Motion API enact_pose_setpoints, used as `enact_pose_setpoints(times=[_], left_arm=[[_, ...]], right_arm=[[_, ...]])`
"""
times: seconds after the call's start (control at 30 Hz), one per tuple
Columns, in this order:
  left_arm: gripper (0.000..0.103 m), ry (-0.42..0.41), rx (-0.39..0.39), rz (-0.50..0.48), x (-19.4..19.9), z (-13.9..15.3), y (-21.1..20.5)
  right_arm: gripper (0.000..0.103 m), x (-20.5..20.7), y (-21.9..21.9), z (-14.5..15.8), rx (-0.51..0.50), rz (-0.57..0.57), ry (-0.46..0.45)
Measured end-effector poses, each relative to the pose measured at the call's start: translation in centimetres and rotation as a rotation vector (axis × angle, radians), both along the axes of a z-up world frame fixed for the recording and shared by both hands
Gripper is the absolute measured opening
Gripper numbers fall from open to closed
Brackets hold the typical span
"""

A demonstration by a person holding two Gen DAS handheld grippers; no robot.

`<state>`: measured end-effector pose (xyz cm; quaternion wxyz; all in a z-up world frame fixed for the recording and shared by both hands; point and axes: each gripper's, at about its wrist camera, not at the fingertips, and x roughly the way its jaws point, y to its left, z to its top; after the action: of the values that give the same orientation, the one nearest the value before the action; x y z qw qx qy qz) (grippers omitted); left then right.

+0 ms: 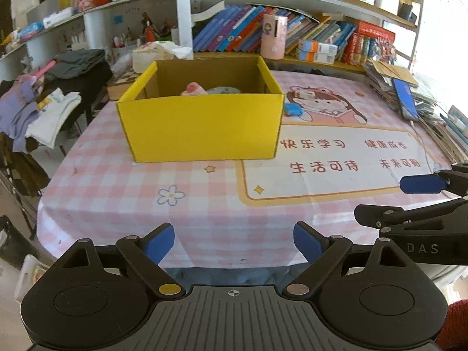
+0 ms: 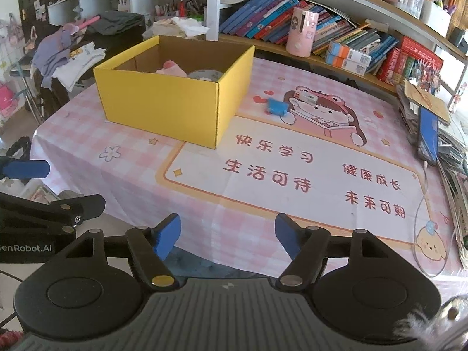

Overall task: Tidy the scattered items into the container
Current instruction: 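Withdraw both open tools from the box back over the table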

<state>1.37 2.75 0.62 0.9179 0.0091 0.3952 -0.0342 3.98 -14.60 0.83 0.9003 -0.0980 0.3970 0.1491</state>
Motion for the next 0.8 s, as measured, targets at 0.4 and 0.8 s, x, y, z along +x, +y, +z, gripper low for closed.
enact_pose_setpoints(times=[0.4, 0.8], left_arm=[[0.091, 0.019, -0.030, -0.093, 1.8, -0.6, -2.3], [0.091, 0.039, -0.037, -0.214, 4.4, -1.1, -6.0]], right_arm=[[0.081, 0.3, -2.4, -0.2, -0.038, -0.092, 0.011], [0.083, 1.1, -6.1, -0.4, -0.050, -0.217, 0.023]])
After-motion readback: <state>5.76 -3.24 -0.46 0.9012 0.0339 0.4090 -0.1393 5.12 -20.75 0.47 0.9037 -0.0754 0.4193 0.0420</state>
